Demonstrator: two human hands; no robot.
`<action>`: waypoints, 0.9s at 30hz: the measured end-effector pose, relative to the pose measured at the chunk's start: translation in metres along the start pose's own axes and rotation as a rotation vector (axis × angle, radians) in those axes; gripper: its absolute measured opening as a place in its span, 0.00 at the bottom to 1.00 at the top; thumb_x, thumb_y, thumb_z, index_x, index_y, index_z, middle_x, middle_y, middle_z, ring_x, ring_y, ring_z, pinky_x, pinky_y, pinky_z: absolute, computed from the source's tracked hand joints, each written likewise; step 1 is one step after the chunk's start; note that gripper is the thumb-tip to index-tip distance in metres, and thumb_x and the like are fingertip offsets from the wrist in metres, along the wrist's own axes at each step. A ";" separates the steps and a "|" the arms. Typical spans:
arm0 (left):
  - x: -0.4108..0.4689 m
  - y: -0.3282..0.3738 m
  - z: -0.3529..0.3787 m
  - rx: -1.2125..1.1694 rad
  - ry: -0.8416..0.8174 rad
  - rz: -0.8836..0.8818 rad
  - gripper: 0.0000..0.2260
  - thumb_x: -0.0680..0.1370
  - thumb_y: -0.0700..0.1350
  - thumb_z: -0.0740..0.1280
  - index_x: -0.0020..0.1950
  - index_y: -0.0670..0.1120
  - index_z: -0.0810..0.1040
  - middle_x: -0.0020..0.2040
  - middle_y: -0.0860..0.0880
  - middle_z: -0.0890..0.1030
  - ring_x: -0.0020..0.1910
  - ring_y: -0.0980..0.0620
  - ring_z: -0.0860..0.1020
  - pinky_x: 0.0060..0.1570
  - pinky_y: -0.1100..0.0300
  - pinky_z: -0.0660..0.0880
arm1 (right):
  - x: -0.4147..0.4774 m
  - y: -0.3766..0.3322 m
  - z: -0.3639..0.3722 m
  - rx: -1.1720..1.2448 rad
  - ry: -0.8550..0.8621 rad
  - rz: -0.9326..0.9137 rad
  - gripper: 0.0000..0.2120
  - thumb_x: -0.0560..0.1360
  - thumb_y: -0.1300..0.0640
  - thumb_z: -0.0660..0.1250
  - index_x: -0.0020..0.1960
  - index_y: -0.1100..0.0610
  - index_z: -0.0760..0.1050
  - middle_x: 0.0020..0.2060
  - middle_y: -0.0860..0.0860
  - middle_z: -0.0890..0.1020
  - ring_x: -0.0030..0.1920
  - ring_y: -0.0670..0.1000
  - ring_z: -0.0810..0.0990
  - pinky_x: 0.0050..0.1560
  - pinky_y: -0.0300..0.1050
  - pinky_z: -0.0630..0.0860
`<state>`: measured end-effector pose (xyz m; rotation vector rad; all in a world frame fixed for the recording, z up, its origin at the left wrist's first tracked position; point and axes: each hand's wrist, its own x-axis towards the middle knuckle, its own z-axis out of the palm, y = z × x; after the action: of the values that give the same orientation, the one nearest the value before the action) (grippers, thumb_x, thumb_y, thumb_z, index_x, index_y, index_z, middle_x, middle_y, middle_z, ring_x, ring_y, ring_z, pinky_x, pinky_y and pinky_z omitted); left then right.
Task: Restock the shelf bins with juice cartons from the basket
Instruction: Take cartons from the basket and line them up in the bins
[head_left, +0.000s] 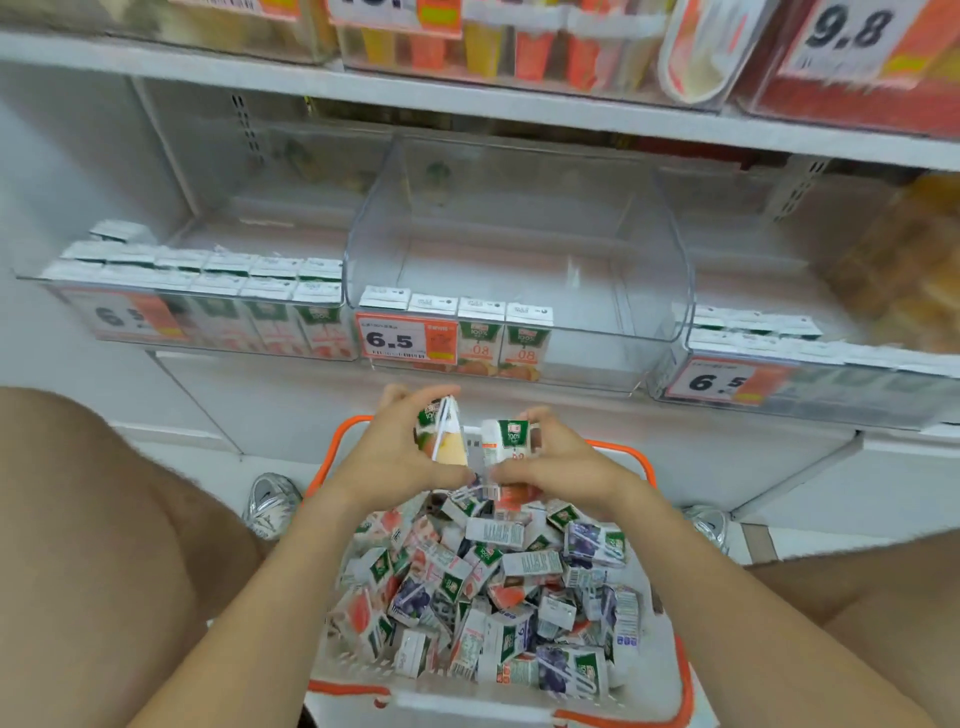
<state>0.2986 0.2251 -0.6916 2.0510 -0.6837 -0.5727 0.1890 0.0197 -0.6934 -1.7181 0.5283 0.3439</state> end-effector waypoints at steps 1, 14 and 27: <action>-0.003 0.008 -0.007 0.021 -0.003 0.031 0.41 0.64 0.52 0.86 0.73 0.63 0.72 0.64 0.58 0.65 0.60 0.53 0.74 0.53 0.64 0.73 | -0.007 -0.007 0.000 0.012 -0.013 -0.020 0.32 0.75 0.62 0.78 0.69 0.50 0.62 0.44 0.58 0.84 0.35 0.52 0.84 0.36 0.48 0.82; -0.022 0.073 -0.062 -0.137 0.002 0.186 0.19 0.72 0.49 0.81 0.60 0.57 0.82 0.60 0.59 0.84 0.57 0.57 0.83 0.59 0.46 0.82 | -0.057 -0.084 0.003 -0.043 0.155 -0.313 0.09 0.84 0.51 0.65 0.62 0.53 0.76 0.49 0.62 0.84 0.40 0.62 0.87 0.38 0.65 0.85; 0.023 0.149 -0.091 0.098 0.031 0.330 0.14 0.72 0.54 0.81 0.54 0.56 0.83 0.47 0.55 0.86 0.45 0.53 0.85 0.47 0.48 0.84 | -0.043 -0.137 -0.114 -0.914 0.561 -0.556 0.25 0.83 0.58 0.63 0.79 0.55 0.63 0.52 0.53 0.78 0.45 0.55 0.75 0.46 0.48 0.65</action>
<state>0.3346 0.1948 -0.5217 1.9738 -1.0236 -0.3218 0.2172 -0.0641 -0.5327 -2.7807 0.2585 -0.3844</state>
